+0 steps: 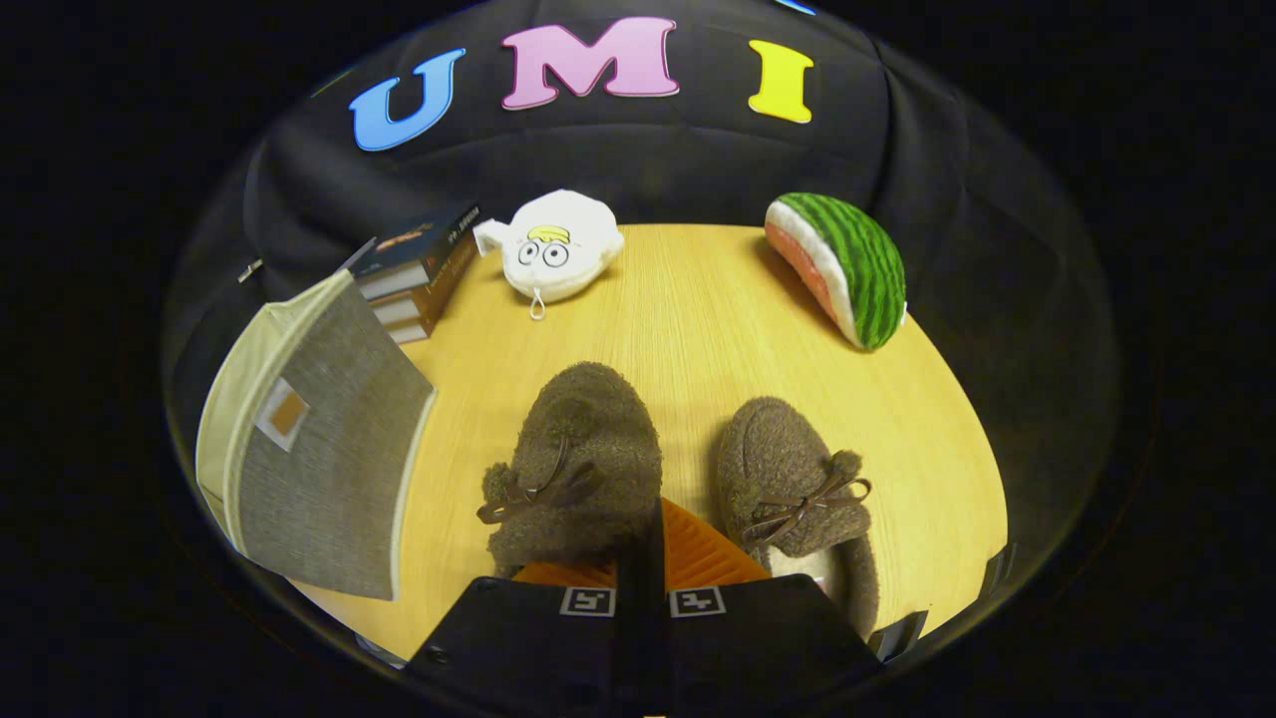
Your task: Open the storage box then place both shoes into the box .Put the left shoe in first, then the right shoe, with the right side of both shoes facing outward in a uniform manner.
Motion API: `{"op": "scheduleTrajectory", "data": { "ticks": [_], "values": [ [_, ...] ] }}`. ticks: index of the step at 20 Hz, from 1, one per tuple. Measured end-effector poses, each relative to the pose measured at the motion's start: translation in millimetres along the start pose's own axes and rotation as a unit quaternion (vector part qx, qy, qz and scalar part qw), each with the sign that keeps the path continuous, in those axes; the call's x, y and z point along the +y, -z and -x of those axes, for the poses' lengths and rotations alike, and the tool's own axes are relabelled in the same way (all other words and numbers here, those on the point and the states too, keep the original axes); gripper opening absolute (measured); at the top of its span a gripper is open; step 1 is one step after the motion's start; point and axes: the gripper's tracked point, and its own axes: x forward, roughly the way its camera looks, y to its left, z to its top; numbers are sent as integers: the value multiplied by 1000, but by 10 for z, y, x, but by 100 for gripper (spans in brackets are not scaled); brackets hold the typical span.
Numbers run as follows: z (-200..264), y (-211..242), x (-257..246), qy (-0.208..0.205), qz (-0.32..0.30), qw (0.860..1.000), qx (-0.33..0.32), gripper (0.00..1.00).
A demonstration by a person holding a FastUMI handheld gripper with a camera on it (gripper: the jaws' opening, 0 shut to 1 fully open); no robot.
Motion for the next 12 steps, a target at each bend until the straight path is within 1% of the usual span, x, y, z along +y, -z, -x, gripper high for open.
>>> {"op": "scheduleTrajectory", "data": {
  "ticks": [2,5,8,12],
  "values": [
    [253,-236,89,2,-13,1000,-22,5],
    [692,-640,372,-11,-46,998,-48,5],
    [1072,-1017,778,-33,-64,995,-72,5],
    [1411,-1380,1450,-71,-60,993,-79,5]
  ]
}}
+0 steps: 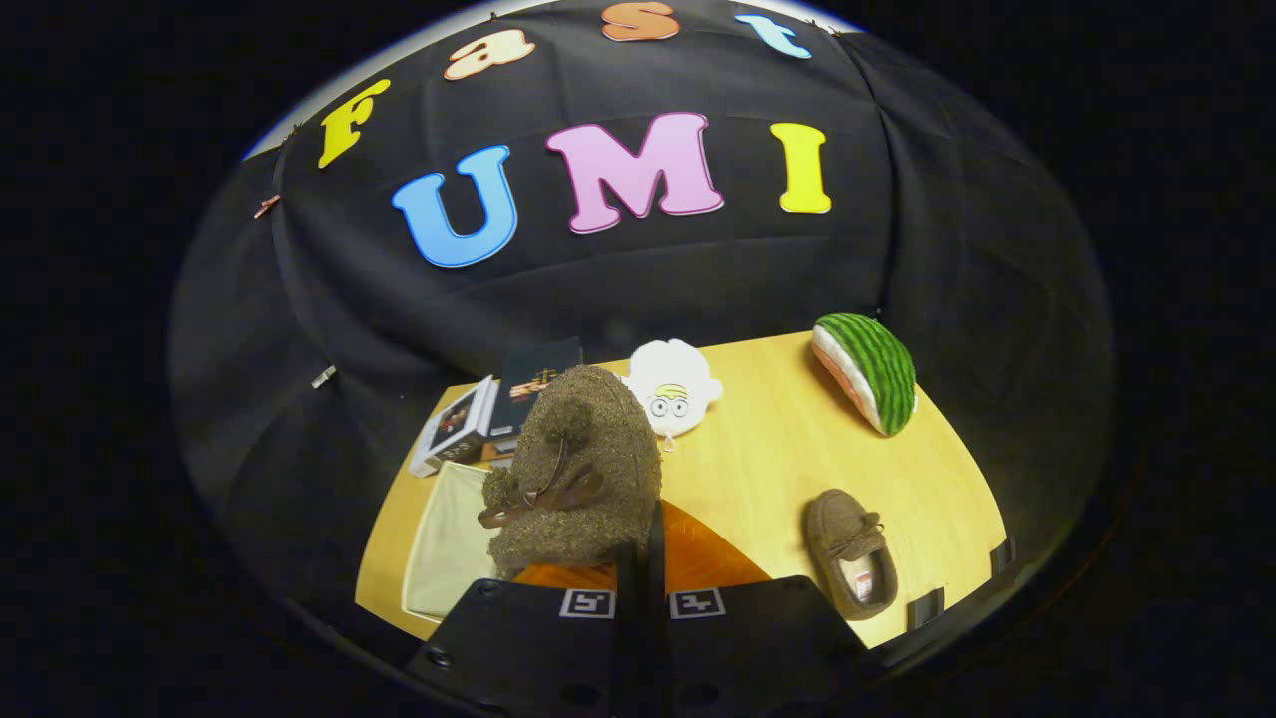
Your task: Open the storage box then place both shoes into the box .Put the left shoe in first, then the right shoe, with the right side of both shoes facing outward in a uniform manner.
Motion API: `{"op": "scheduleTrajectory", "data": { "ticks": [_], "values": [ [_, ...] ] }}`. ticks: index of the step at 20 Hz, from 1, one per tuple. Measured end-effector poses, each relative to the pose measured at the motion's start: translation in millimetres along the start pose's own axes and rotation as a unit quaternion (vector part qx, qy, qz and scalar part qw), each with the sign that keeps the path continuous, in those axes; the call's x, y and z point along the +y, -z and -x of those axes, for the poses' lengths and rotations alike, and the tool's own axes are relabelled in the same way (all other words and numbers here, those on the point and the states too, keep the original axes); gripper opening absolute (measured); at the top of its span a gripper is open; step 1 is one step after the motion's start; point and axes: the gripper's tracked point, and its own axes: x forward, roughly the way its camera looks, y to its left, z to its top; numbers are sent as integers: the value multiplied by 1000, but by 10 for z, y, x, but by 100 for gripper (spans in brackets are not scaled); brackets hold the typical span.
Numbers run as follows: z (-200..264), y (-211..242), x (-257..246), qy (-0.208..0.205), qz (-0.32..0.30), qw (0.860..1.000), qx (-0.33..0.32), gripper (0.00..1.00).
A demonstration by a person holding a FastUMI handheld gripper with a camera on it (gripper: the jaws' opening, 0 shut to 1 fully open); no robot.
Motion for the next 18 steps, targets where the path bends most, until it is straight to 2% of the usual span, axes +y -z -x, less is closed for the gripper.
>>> {"op": "scheduleTrajectory", "data": {
  "ticks": [3,9,15,18],
  "values": [
    [-51,26,491,-22,-2,1000,17,5],
    [-473,440,1099,-19,5,997,74,5],
    [-753,875,1393,0,14,994,107,5],
    [-863,1013,1472,5,-3,992,122,5]
  ]
}}
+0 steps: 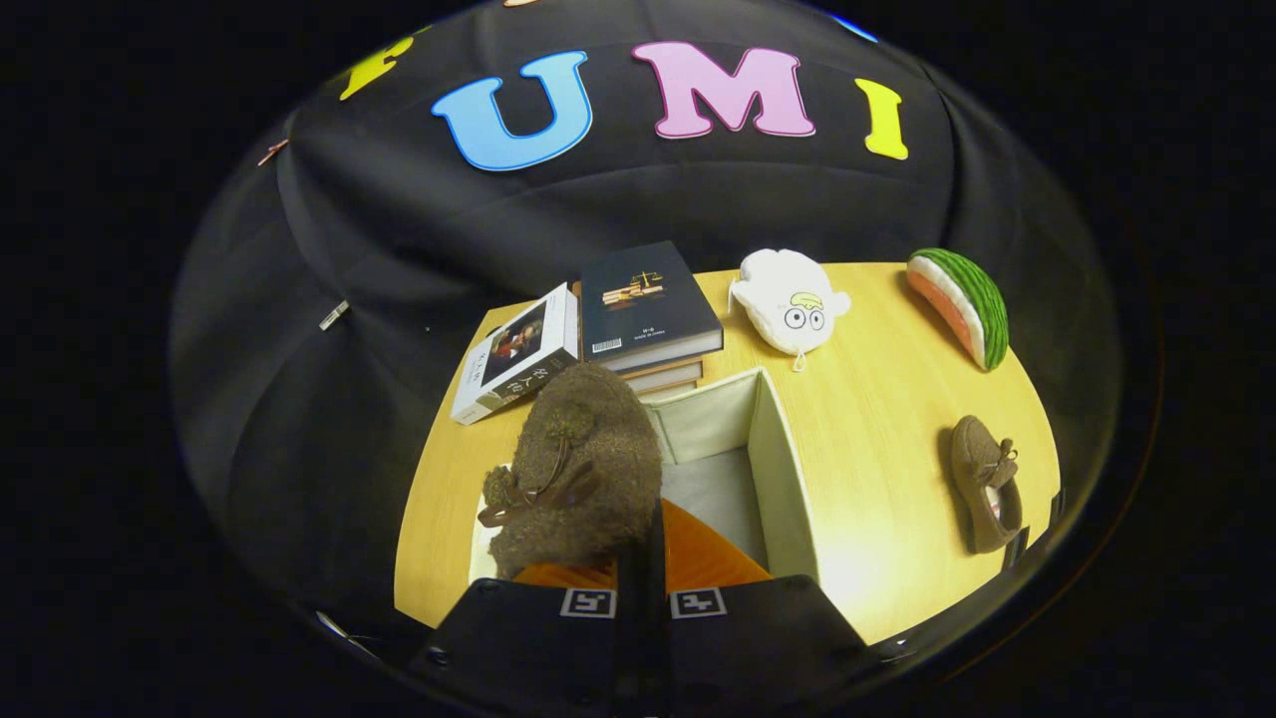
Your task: Open the storage box then place both shoes into the box .Put the left shoe in first, then the right shoe, with the right side of both shoes facing outward in a uniform manner.
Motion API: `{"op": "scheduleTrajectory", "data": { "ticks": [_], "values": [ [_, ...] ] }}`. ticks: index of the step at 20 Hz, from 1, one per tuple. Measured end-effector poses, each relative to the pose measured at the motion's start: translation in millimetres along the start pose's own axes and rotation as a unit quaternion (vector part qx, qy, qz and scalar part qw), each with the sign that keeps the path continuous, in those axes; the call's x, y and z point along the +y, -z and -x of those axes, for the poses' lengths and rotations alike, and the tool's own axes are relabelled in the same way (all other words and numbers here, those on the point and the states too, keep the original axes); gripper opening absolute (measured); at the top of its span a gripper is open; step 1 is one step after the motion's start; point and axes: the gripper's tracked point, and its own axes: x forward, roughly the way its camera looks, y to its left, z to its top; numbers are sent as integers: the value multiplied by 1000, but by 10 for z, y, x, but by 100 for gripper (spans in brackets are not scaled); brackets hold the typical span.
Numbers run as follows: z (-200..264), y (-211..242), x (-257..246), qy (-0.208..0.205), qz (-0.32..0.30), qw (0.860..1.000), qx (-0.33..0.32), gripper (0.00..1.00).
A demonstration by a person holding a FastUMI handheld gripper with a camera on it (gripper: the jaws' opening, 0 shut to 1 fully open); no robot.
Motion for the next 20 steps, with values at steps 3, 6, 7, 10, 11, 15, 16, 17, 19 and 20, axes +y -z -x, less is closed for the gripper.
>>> {"op": "scheduleTrajectory", "data": {
  "ticks": [3,6,7,10,11,15,16,17,19,20],
  "values": [
    [-103,18,7,9,4,1000,1,5],
    [-226,31,29,11,-2,1000,5,5],
    [-254,38,43,11,-4,1000,8,5],
    [-320,71,38,17,11,1000,9,5],
    [-339,105,19,21,9,1000,15,6],
    [-372,152,12,22,-4,1000,21,6],
    [-386,167,16,22,-1,1000,22,7],
    [-403,166,25,21,-1,1000,21,7],
    [-419,197,64,8,-4,999,32,8],
    [-442,237,102,-6,-13,999,41,11]
  ]
}}
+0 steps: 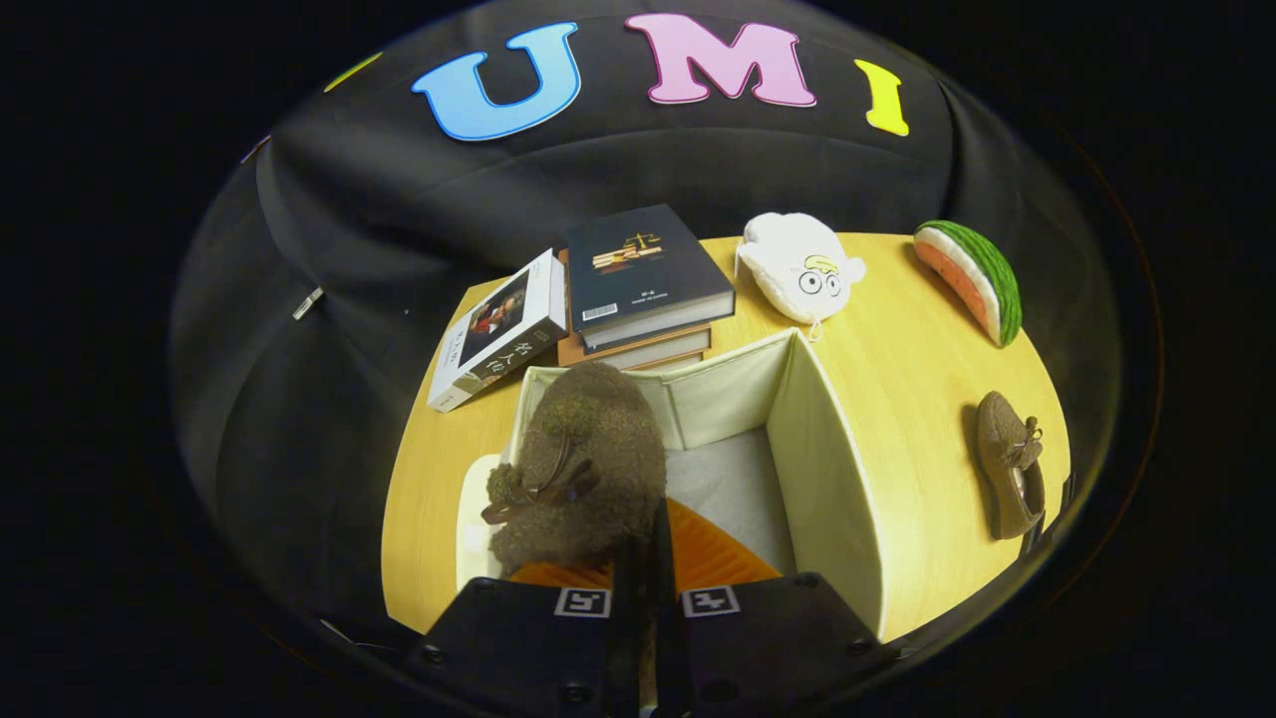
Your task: Open the storage box then place both shoes into the box .Put the left shoe in first, then the right shoe, with the right side of both shoes facing outward in a uniform manner.
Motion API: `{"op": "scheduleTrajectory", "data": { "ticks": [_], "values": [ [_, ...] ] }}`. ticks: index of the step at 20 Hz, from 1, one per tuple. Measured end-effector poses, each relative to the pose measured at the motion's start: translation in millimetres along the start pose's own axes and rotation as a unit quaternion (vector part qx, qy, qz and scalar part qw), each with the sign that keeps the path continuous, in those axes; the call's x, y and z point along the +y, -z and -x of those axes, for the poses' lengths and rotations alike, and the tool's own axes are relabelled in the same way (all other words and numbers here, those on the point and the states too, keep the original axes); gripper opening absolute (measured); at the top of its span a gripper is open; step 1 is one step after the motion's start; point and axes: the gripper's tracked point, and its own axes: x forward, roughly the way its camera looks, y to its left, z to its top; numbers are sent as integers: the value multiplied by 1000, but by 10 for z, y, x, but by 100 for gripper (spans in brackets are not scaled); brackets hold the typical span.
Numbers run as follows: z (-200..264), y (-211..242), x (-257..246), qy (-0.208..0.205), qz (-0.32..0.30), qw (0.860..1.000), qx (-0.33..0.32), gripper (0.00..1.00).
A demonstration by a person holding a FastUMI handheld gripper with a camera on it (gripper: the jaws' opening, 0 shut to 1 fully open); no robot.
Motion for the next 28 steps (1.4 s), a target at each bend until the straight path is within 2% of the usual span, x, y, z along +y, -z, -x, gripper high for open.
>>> {"op": "scheduleTrajectory", "data": {
  "ticks": [1,4,5,8,10,12,17,20,24,28],
  "values": [
    [9,23,52,-17,-10,1000,7,24],
    [56,74,-63,-15,-2,1000,9,60],
    [71,96,-86,-18,3,1000,11,60],
    [96,208,-149,-31,12,999,23,83],
    [185,187,-94,-55,-1,998,19,85],
    [347,50,-80,-73,-8,997,10,94],
    [830,-392,-488,-75,14,996,-43,94],
    [1128,-605,-1069,-52,42,995,-68,95],
    [1391,-750,-2167,23,80,993,-82,95],
    [1505,-659,-3204,65,59,994,-69,94]
  ]
}}
